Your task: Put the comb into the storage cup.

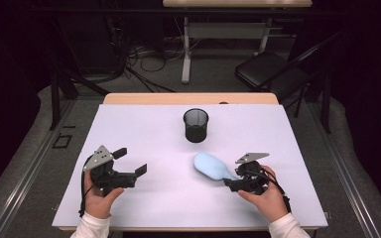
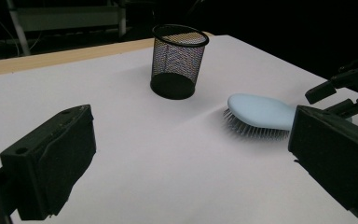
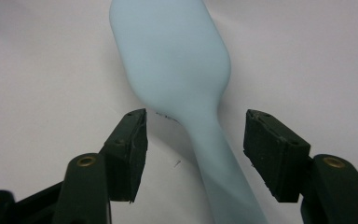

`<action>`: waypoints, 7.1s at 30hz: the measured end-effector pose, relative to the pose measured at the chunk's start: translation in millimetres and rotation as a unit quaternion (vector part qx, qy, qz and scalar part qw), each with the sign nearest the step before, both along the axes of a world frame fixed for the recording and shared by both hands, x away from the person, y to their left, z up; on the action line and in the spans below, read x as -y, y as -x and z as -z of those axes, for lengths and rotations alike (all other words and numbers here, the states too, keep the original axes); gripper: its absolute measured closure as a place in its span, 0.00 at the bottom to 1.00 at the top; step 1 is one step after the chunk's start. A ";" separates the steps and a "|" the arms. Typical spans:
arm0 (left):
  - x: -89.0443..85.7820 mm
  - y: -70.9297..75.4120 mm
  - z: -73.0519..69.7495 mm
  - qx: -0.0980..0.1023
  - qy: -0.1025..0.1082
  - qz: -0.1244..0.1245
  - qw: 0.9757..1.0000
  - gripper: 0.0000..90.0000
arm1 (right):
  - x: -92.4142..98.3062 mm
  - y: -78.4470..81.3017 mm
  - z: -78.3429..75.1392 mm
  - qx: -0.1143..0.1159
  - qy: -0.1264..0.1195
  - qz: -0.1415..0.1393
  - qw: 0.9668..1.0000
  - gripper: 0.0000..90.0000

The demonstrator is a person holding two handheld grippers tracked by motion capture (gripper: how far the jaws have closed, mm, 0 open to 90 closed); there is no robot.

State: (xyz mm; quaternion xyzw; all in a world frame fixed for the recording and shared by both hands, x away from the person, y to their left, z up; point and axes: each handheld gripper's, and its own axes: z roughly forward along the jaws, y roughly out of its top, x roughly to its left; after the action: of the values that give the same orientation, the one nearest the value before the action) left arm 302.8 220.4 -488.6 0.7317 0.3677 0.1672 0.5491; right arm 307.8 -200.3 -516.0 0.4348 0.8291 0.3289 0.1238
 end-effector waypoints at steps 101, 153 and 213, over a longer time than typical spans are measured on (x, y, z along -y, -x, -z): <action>-0.4 -0.5 0.6 -0.005 0.004 -0.001 1.000 0.01 | -16.6 -44.5 -7.3 -0.083 0.191 -0.114 0.971 0.08; -0.2 -0.2 0.6 -0.004 0.004 -0.001 1.000 0.01 | -33.9 -57.4 4.0 -0.101 0.209 -0.148 0.961 0.41; -0.7 -0.3 0.7 -0.005 0.005 -0.002 1.000 0.02 | -34.6 -57.9 12.3 -0.144 0.190 -0.149 0.960 0.72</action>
State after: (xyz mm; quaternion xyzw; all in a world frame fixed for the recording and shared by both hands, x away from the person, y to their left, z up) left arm 303.0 221.1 -489.3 0.7287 0.3729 0.1628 0.5508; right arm 365.7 -165.7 -528.3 0.3179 0.9406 0.1145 0.0334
